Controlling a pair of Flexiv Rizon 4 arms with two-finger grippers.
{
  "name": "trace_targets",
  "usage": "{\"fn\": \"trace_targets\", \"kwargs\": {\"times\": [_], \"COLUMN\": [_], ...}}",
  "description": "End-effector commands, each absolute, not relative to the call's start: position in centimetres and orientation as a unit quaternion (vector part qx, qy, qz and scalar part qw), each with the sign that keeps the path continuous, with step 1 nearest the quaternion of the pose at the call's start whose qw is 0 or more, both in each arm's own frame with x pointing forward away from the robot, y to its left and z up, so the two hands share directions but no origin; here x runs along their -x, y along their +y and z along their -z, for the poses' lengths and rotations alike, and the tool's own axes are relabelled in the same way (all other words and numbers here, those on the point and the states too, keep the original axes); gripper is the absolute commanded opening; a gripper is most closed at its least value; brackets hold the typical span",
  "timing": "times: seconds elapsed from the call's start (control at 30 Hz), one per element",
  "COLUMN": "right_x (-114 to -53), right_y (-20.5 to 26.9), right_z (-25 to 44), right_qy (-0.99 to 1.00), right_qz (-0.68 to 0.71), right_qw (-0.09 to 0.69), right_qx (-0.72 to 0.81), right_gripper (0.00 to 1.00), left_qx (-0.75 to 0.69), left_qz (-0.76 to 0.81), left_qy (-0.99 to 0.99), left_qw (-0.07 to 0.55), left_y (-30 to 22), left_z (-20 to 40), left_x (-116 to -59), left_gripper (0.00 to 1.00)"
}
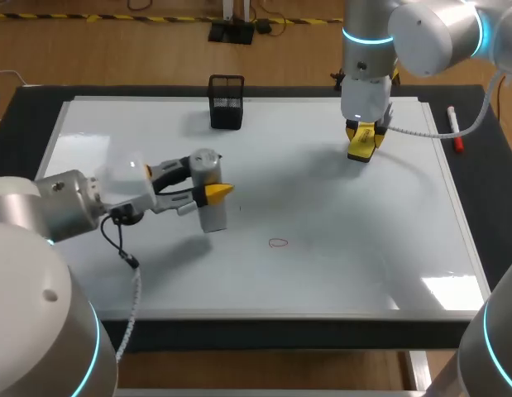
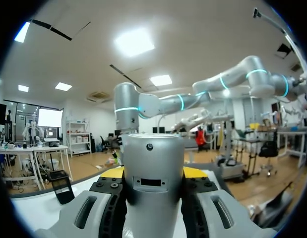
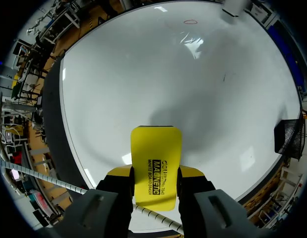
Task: Pick up the inspection probe, press it on each red-marked spot on the whiteboard one by one, put down the probe, pick up the eraser, and wipe off all the red marks.
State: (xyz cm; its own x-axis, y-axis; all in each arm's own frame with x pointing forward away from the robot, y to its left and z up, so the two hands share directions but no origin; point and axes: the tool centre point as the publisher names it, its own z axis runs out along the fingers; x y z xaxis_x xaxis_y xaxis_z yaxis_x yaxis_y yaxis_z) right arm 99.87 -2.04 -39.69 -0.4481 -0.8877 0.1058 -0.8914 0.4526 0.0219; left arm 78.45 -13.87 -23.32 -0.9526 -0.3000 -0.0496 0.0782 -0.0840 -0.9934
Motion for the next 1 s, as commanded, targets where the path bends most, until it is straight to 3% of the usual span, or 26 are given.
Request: {"fn": "trace_targets", "kwargs": {"times": [0.03, 1.0], "right_x": [-99.9, -99.9], "right_y": [-2.1, -2.1], "right_z": [39.6, 39.6], "right_qy": [-0.85, -0.85], "right_qz": [-0.02, -0.02], "right_qw": [0.052, 0.052], "right_qx": [-0.523, -0.523], "right_gripper": [0.0, 0.0], "left_qx": [0.07, 0.011], "left_qz": [0.735, 0.746], "left_qy": [0.665, 0.666], "left_qw": [0.117, 0.025], "left_y": [-15.6, -24.7], "left_z": [23.9, 27.5], "left_x": [-79.2, -77.9], "left_gripper": [0.0, 0.0]}}
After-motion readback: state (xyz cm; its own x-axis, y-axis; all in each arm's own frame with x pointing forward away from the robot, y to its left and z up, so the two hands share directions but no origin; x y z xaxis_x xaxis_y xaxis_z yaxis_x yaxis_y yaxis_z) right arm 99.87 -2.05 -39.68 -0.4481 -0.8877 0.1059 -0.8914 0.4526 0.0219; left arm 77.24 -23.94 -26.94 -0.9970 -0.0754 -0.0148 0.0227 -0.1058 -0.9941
